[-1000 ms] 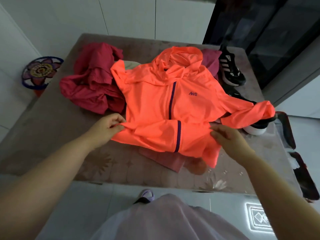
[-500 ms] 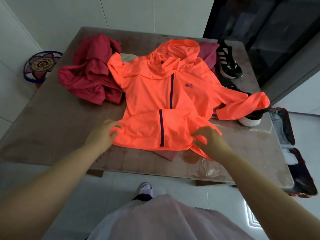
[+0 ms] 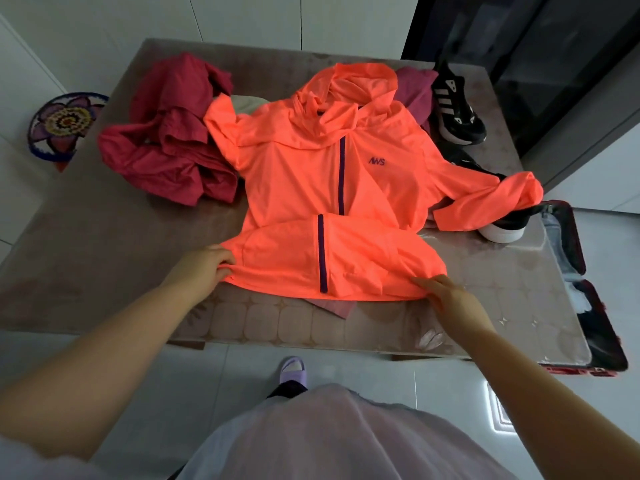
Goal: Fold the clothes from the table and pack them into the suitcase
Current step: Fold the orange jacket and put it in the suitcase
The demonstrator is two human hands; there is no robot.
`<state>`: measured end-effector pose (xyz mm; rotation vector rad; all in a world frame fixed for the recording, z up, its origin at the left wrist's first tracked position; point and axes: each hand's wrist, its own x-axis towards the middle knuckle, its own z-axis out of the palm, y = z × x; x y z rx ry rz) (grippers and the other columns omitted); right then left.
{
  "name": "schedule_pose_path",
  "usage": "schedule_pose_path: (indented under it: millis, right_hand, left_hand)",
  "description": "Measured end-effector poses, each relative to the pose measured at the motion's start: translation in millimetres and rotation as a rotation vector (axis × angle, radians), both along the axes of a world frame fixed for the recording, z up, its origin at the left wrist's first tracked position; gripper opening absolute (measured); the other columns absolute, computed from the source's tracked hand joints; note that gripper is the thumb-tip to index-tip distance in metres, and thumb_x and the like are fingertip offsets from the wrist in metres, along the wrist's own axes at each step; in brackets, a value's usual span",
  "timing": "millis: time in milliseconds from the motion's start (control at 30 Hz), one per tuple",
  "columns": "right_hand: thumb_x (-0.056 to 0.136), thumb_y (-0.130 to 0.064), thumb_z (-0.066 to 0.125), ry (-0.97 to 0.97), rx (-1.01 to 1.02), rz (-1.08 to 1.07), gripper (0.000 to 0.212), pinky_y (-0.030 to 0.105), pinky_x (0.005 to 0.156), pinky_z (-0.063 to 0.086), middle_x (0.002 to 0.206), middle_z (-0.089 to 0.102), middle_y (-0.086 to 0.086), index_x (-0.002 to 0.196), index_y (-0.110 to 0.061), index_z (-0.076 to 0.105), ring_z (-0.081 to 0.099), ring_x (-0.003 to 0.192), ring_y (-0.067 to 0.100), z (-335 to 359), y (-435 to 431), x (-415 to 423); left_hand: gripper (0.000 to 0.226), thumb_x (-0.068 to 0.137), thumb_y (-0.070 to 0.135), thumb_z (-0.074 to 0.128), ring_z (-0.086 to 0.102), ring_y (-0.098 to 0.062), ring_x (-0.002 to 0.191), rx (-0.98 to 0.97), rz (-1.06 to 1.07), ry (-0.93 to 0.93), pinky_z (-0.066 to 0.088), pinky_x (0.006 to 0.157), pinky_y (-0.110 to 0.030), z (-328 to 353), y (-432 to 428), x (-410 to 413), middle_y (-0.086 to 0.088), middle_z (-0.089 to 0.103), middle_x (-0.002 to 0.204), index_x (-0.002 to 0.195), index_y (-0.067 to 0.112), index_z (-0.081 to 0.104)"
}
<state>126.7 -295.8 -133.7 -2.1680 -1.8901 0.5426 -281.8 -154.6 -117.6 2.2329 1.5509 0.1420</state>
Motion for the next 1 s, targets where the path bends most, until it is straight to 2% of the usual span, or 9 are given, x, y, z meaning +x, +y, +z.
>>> schedule_pose_path:
  millis: [100, 200, 333, 433, 533, 667, 800, 900, 1000]
  right_hand:
    - [0.080, 0.013, 0.058, 0.105, 0.021, 0.005, 0.046, 0.024, 0.075, 0.041, 0.104, 0.066, 0.003, 0.109, -0.019, 0.071, 0.063, 0.094, 0.029, 11.0, 0.4, 17.8]
    - [0.078, 0.016, 0.063, 0.277, 0.054, -0.054, 0.066, 0.004, 0.072, 0.039, 0.084, 0.066, -0.016, 0.087, -0.048, 0.071, 0.061, 0.080, -0.001, 33.5, -2.1, 36.4]
    - [0.078, 0.017, 0.062, 0.410, -0.075, -0.108, 0.063, 0.005, 0.067, 0.045, 0.076, 0.068, -0.028, 0.071, -0.045, 0.073, 0.061, 0.071, -0.007, 64.5, -7.9, 59.7]
    - [0.076, 0.020, 0.061, 0.385, -0.269, -0.045, 0.071, 0.002, 0.067, 0.043, 0.068, 0.065, -0.032, 0.063, -0.049, 0.069, 0.059, 0.067, -0.014, 68.1, -16.8, 60.5]
    - [0.075, 0.020, 0.061, 0.307, -0.343, 0.029, 0.090, 0.003, 0.070, 0.041, 0.065, 0.058, -0.044, 0.053, -0.067, 0.056, 0.057, 0.072, -0.018, 42.7, -25.6, 48.1]
    - [0.075, 0.002, 0.071, 0.214, -0.268, 0.088, 0.064, 0.026, 0.082, 0.046, 0.080, 0.067, -0.020, 0.065, -0.060, 0.062, 0.062, 0.081, 0.003, 20.6, -36.2, 30.0]
    - [0.071, -0.025, 0.080, 0.220, -0.031, 0.191, 0.017, 0.037, 0.084, 0.046, 0.090, 0.063, -0.006, 0.084, -0.027, 0.068, 0.057, 0.085, 0.011, 30.7, -20.9, -12.7]
    - [0.070, -0.047, 0.063, 0.200, -0.016, 0.382, 0.049, 0.034, 0.091, 0.044, 0.108, 0.062, 0.001, 0.110, -0.019, 0.067, 0.057, 0.100, 0.016, 24.8, -9.4, -55.3]
    - [0.076, -0.059, 0.045, 0.136, -0.038, 0.413, 0.078, 0.039, 0.108, 0.029, 0.145, 0.039, 0.008, 0.145, -0.026, 0.033, 0.039, 0.129, 0.029, 19.0, -0.5, -87.0]
  left_hand:
    - [0.013, 0.080, 0.006, 0.069, 0.060, -0.027, 0.096, -0.056, 0.041, 0.066, 0.041, 0.079, -0.030, 8.8, 9.9, -4.8, -0.007, 0.065, 0.100, 0.092, 0.012, 0.068]
    - [0.033, 0.075, 0.001, 0.074, 0.061, -0.022, 0.083, -0.234, 0.040, -0.069, 0.045, 0.075, -0.028, 14.8, 15.4, -14.0, -0.001, 0.063, 0.085, 0.076, 0.032, 0.062]
    - [0.038, 0.073, -0.006, 0.073, 0.061, 0.002, 0.071, -0.557, 0.014, -0.323, 0.048, 0.070, -0.013, 35.6, 12.6, -23.3, 0.011, 0.071, 0.075, 0.078, 0.032, 0.073]
    - [0.026, 0.074, -0.001, 0.074, 0.057, 0.008, 0.065, -0.643, -0.104, -0.142, 0.045, 0.070, -0.014, 35.3, 2.3, -27.7, 0.015, 0.068, 0.068, 0.077, 0.024, 0.071]
    - [0.017, 0.077, 0.006, 0.074, 0.061, -0.005, 0.085, -0.503, -0.175, 0.143, 0.045, 0.082, -0.025, 16.3, -12.6, -26.7, 0.006, 0.067, 0.087, 0.093, 0.013, 0.073]
    - [0.035, 0.077, 0.003, 0.067, 0.056, -0.025, 0.105, -0.051, -0.150, 0.179, 0.040, 0.092, -0.032, 8.4, -33.3, -21.8, -0.001, 0.060, 0.108, 0.108, 0.019, 0.069]
    - [0.051, 0.066, -0.004, 0.059, 0.046, -0.030, 0.109, 0.022, -0.101, 0.052, 0.037, 0.097, -0.039, 18.1, -40.8, -4.3, -0.006, 0.051, 0.119, 0.113, 0.017, 0.065]
    - [0.050, 0.073, 0.026, 0.045, 0.041, -0.024, 0.116, 0.023, -0.162, -0.027, 0.022, 0.109, -0.039, 22.5, -37.5, 21.8, -0.004, 0.052, 0.125, 0.120, 0.018, 0.062]
    - [0.045, 0.087, 0.036, 0.046, 0.041, -0.023, 0.122, 0.124, -0.151, 0.009, 0.014, 0.113, -0.045, 13.1, -27.1, 47.8, -0.003, 0.054, 0.129, 0.128, 0.019, 0.056]
